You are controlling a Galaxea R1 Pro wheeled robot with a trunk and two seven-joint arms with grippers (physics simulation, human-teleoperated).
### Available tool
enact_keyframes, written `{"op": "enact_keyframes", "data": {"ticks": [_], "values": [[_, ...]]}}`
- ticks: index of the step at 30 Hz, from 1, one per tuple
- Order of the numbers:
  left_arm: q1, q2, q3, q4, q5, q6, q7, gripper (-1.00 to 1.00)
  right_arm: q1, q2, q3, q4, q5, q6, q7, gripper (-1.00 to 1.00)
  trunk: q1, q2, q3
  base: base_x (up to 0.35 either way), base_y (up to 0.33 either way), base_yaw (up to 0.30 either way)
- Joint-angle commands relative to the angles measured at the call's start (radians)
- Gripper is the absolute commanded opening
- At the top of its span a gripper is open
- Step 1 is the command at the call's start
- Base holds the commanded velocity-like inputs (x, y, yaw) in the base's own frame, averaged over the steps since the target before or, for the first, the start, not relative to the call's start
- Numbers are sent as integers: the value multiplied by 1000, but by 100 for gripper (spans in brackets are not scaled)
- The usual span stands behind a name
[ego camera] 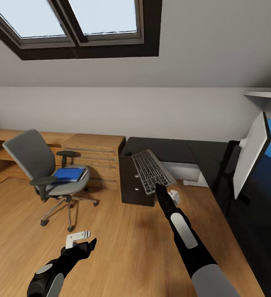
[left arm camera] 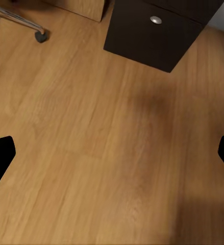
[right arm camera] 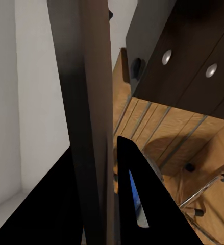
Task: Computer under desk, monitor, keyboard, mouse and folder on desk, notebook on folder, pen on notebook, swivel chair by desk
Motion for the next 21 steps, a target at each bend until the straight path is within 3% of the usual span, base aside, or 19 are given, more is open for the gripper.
{"op": "enact_keyframes", "data": {"ticks": [1,13,21], "values": [[0,1,-2,-1,11,3,10,100,-1,0,1,0,-11,-1,4,-100,1,-1,-1,324,143,-234],[0,1,-2,-1,9,3,10,100,-1,0,1,0,-14,1,3,-100,1,-1,0,311,180,-236],[0,1,-2,-1,9,3,10,100,-1,0,1,0,-15,3,3,-100,1,-1,0,320,104,-68]]}}
